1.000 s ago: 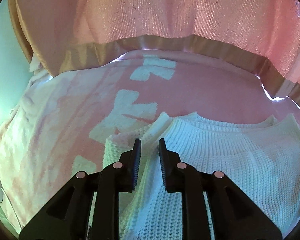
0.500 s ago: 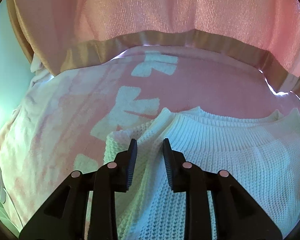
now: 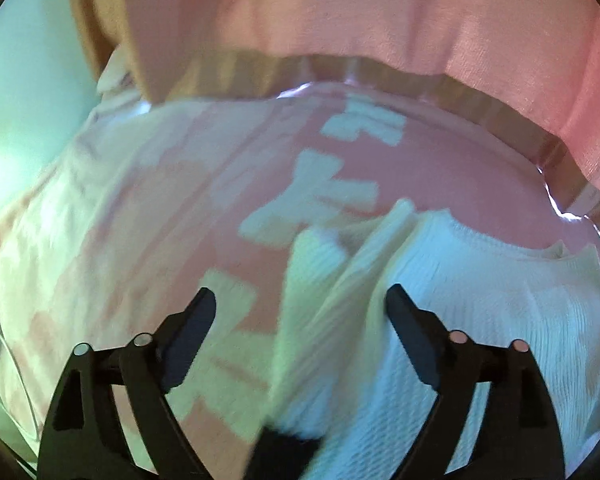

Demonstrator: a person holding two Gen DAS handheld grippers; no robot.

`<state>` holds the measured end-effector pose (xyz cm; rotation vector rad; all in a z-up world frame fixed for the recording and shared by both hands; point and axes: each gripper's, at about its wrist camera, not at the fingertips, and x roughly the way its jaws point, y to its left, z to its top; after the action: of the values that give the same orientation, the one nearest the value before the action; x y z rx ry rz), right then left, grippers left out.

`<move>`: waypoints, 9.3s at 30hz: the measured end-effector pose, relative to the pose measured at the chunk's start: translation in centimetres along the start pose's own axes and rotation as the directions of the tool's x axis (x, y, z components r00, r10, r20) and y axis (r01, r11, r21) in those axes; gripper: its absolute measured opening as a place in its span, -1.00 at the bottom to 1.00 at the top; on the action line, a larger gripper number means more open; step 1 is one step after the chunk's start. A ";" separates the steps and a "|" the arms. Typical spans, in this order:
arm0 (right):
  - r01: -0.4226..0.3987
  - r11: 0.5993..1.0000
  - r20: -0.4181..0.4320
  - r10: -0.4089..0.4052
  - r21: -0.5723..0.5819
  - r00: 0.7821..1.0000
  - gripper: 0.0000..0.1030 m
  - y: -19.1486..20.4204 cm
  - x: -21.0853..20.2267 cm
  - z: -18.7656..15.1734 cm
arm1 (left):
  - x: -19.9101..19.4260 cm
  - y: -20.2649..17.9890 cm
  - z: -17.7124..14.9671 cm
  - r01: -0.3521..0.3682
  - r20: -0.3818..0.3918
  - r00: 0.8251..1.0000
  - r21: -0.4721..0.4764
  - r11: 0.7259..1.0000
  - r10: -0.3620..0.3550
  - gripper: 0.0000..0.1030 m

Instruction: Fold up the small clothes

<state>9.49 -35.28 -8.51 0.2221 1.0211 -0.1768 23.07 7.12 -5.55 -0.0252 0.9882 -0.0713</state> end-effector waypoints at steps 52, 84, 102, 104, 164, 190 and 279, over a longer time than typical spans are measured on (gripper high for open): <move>0.185 0.979 0.053 -0.190 0.090 0.980 -0.92 -7.5 -10.6 -13.6 | -7.8 -21.6 -15.6 0.093 0.052 0.991 0.415 0.905 -0.125 -0.04; 0.094 0.969 0.139 -0.128 0.230 0.982 -0.88 -10.4 -14.8 -19.1 | -9.0 -11.4 -15.6 0.184 0.042 0.981 0.118 0.976 -0.190 -0.38; 0.026 0.998 0.330 -0.007 -0.053 0.944 -0.82 2.0 -17.7 -18.2 | -8.8 -7.3 -14.7 0.208 0.001 0.978 -0.095 0.974 -0.209 0.20; -0.034 0.989 0.265 0.071 -0.143 0.962 -0.89 5.9 -15.4 -18.3 | -7.2 -7.4 -14.8 0.216 -0.054 0.973 -0.129 0.968 -0.224 0.37; -0.074 0.994 0.271 0.051 0.076 0.961 -0.52 -3.8 -17.6 -20.2 | -17.1 -26.9 -22.4 0.278 0.074 0.952 0.205 0.938 -0.298 0.56; -0.242 0.915 0.105 0.219 0.324 0.970 -0.08 -11.8 -12.7 -16.7 | -12.3 -29.2 -26.4 0.294 -0.125 0.955 0.331 0.896 -0.267 0.57; -0.263 0.948 0.729 0.309 -0.180 0.611 -0.22 9.3 -33.0 -10.4 | -35.1 -10.9 -6.6 0.646 0.290 0.562 0.432 0.630 -0.775 -0.14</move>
<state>-13.67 -22.11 15.53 0.2291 0.1358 0.0636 -2.25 -1.19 20.66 -0.1861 0.4200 -0.9453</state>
